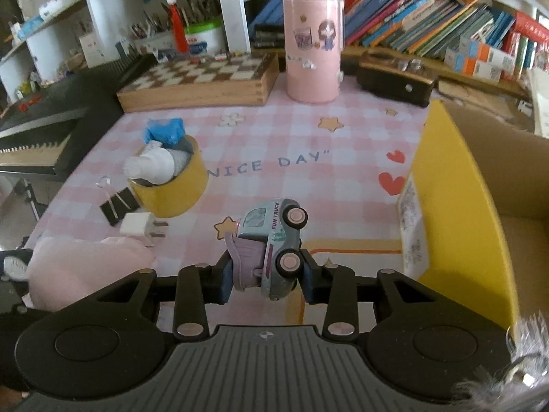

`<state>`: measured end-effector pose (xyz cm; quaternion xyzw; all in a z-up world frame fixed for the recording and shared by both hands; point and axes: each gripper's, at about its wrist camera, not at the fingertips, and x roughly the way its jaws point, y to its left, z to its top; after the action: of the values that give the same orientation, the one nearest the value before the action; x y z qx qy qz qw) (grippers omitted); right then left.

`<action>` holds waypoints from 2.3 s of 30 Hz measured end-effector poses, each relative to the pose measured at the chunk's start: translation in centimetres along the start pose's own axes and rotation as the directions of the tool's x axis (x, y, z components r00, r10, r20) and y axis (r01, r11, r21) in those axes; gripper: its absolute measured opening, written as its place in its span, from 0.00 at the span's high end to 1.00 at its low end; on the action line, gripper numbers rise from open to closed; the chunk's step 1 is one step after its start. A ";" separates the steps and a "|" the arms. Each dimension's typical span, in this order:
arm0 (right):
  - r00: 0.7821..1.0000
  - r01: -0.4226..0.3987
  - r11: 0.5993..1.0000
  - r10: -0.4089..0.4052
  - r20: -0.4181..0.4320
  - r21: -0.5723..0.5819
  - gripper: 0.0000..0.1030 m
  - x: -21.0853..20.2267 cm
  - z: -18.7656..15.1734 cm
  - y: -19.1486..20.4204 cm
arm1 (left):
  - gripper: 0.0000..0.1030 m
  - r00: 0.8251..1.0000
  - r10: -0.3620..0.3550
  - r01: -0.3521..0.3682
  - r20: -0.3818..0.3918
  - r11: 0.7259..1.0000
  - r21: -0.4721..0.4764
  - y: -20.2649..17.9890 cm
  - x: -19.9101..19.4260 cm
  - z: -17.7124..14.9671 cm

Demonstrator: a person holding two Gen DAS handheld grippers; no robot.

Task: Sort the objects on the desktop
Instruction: 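Lift and carry the pig and truck in both tools toward the yellow box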

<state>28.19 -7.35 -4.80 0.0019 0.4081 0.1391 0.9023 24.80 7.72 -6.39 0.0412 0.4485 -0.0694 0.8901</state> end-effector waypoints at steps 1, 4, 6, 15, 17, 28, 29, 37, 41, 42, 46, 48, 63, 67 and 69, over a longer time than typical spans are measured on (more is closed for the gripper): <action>1.000 -0.004 1.000 0.004 0.010 0.003 0.66 -0.6 -0.2 0.0 | 0.34 1.000 0.003 -0.003 0.018 1.000 0.000 -0.1 -0.6 -0.1; 0.999 -0.018 1.000 0.018 0.032 0.013 0.66 -2.2 -1.0 0.1 | 0.34 0.997 0.018 -0.017 0.071 1.000 -0.014 -0.1 -2.8 -0.5; 0.998 -0.029 0.999 0.028 0.047 0.013 0.66 -3.3 -1.4 0.2 | 0.34 0.994 0.032 -0.028 0.102 0.999 -0.038 0.1 -4.2 -0.7; 0.992 -0.056 0.998 0.058 0.108 -0.023 0.66 -8.8 -4.2 1.4 | 0.34 0.977 0.050 -0.030 0.210 0.995 -0.096 0.0 -10.2 -3.0; 0.991 -0.061 0.997 0.065 0.115 -0.038 0.66 -10.0 -5.1 1.7 | 0.34 0.975 0.048 -0.027 0.218 0.995 -0.097 -0.6 -11.1 -3.9; 0.994 -0.076 0.997 0.078 0.078 -0.018 0.66 -14.4 -11.1 1.9 | 0.34 0.979 -0.019 0.033 0.201 0.997 -0.068 -3.6 -14.4 -8.8; 0.994 -0.073 0.997 0.074 0.078 -0.011 0.66 -14.8 -11.6 1.8 | 0.34 0.979 -0.023 0.037 0.202 0.997 -0.065 -3.8 -14.7 -9.2; 0.993 -0.046 0.998 0.041 0.111 0.045 0.66 -18.0 -14.9 1.5 | 0.34 0.973 -0.060 0.062 0.221 0.998 -0.001 -5.7 -16.7 -11.0; 0.992 -0.018 0.997 0.008 0.129 0.079 0.66 -19.4 -16.3 1.2 | 0.34 0.971 -0.102 0.094 0.217 0.995 0.046 -6.8 -17.1 -11.4; 0.991 -0.009 0.996 -0.004 0.133 0.091 0.66 -19.8 -16.7 1.0 | 0.34 0.971 -0.113 0.102 0.213 0.993 0.059 -7.2 -17.1 -11.5; 0.990 0.021 0.988 -0.042 0.135 0.154 0.66 -20.9 -18.1 0.2 | 0.34 0.968 -0.151 0.129 0.201 0.985 0.117 -8.5 -17.5 -12.2; 0.989 0.030 0.983 -0.055 0.134 0.183 0.66 -21.4 -18.7 -0.1 | 0.34 0.966 -0.164 0.138 0.198 0.981 0.138 -8.9 -17.8 -12.5; 0.987 0.091 0.967 -0.120 0.109 0.238 0.66 -23.4 -21.1 -0.2 | 0.34 0.958 -0.227 0.201 0.176 0.968 0.153 -9.7 -18.4 -13.8; 0.984 0.114 0.961 -0.144 0.105 0.252 0.66 -24.0 -21.6 -0.5 | 0.34 0.952 -0.253 0.222 0.171 0.958 0.183 -10.6 -18.4 -13.8; 0.983 0.124 0.958 -0.155 0.101 0.260 0.66 -24.2 -21.9 -0.7 | 0.34 0.949 -0.266 0.232 0.170 0.953 0.195 -11.0 -18.4 -13.8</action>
<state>-2.95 -16.58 -1.68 0.0961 0.3666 0.0216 0.9252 1.28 0.34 0.05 0.0541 0.3536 -0.2240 0.9066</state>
